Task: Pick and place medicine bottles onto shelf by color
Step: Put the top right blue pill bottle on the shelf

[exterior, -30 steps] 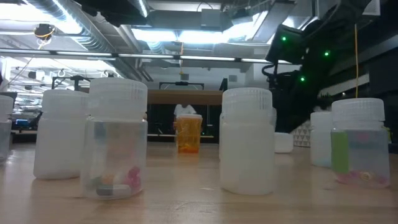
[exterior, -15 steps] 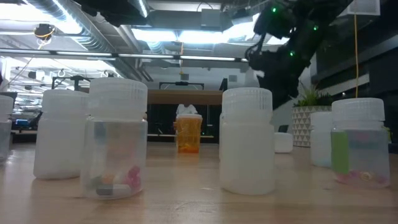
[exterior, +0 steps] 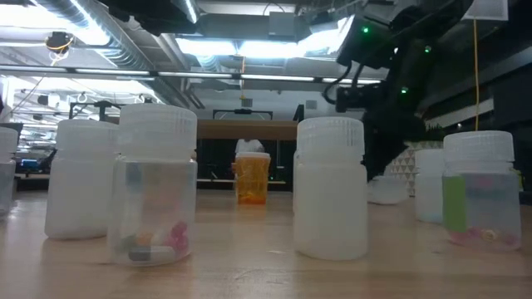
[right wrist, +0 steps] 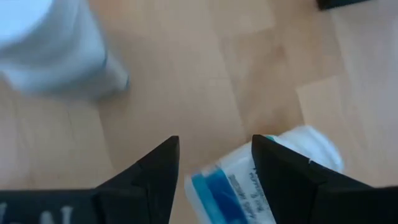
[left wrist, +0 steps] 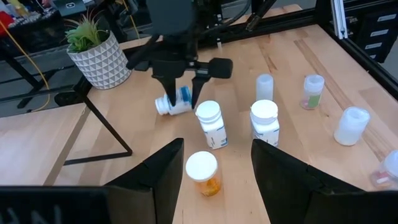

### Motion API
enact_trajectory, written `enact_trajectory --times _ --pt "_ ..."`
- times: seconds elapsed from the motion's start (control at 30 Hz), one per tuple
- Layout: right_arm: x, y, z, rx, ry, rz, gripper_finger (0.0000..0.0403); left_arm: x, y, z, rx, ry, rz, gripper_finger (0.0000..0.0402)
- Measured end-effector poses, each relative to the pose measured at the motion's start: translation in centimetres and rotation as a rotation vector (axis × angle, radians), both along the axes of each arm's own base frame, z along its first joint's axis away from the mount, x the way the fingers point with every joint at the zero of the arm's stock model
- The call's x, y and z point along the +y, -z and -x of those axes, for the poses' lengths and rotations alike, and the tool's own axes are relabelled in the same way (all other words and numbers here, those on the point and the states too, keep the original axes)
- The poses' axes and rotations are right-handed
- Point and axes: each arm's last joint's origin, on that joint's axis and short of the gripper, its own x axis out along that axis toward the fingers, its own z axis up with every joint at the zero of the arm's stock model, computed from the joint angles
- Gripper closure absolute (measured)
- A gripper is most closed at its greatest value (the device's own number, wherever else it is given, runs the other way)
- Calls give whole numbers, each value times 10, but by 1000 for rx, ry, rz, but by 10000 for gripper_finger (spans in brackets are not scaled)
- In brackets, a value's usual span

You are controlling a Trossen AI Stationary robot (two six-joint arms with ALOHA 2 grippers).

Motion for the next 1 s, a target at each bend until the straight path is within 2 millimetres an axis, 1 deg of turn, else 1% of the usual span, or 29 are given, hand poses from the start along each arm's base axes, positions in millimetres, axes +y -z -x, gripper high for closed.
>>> enact_trajectory --times 0.13,0.27,0.33,0.47,0.57,0.67,0.77,0.87,1.0 --pt "3 3 8 93 -20 2 199 0 0 0 0 0 0 220" --pt "7 3 10 93 35 -20 199 0 0 0 0 0 0 220" --pt "8 2 9 89 31 -21 199 0 0 0 0 0 0 220" --pt "8 -14 -2 50 51 28 199 0 0 0 0 0 0 220" --pt "4 -29 -6 46 141 130 199 0 0 0 0 0 0 220" --pt "-4 -41 -6 69 247 156 199 0 0 0 0 0 0 220" --pt "-17 -46 -2 119 323 81 199 0 0 0 0 0 0 220" --pt "-32 -43 2 153 337 -5 198 0 0 0 0 0 0 220" --pt "-49 -36 8 194 348 -20 198 0 0 0 0 -1 1 220"
